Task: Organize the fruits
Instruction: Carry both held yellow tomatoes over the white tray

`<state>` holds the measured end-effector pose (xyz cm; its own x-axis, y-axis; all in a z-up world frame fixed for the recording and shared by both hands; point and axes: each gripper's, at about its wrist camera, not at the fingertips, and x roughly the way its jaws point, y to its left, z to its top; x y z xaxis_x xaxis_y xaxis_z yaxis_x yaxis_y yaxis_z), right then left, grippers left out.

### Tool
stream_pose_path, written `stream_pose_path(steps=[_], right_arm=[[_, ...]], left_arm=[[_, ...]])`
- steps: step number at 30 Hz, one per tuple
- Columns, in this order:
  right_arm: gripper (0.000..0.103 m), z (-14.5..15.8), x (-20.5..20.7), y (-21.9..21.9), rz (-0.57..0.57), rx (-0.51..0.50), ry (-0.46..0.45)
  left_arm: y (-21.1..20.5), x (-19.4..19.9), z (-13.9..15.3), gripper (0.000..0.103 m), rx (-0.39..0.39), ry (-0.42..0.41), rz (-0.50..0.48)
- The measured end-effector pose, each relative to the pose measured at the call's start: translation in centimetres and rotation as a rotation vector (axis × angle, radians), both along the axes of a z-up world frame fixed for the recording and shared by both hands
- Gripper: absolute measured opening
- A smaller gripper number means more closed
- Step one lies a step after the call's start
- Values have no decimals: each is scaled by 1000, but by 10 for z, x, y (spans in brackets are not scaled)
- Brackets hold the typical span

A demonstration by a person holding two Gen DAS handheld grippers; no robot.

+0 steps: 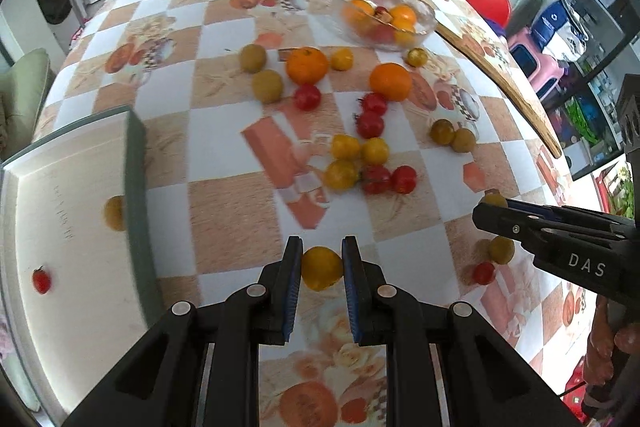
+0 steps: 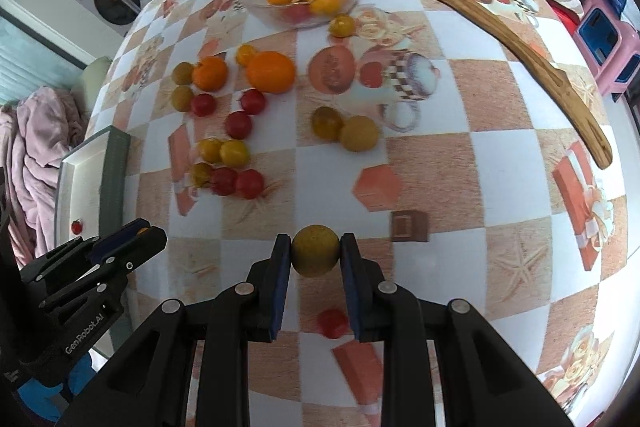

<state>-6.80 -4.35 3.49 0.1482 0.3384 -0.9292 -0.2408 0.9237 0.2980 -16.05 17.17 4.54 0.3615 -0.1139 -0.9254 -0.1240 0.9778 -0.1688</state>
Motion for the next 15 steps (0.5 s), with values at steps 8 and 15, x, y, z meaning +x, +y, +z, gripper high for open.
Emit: stream_pose_path(steps=[8, 15], right_arm=[[27, 13, -6, 55, 89, 8, -17], [27, 24, -16, 117, 192, 34, -30]], left_arm=[[38, -22, 12, 22, 4, -27, 64], [87, -54, 18, 22, 24, -35, 166]])
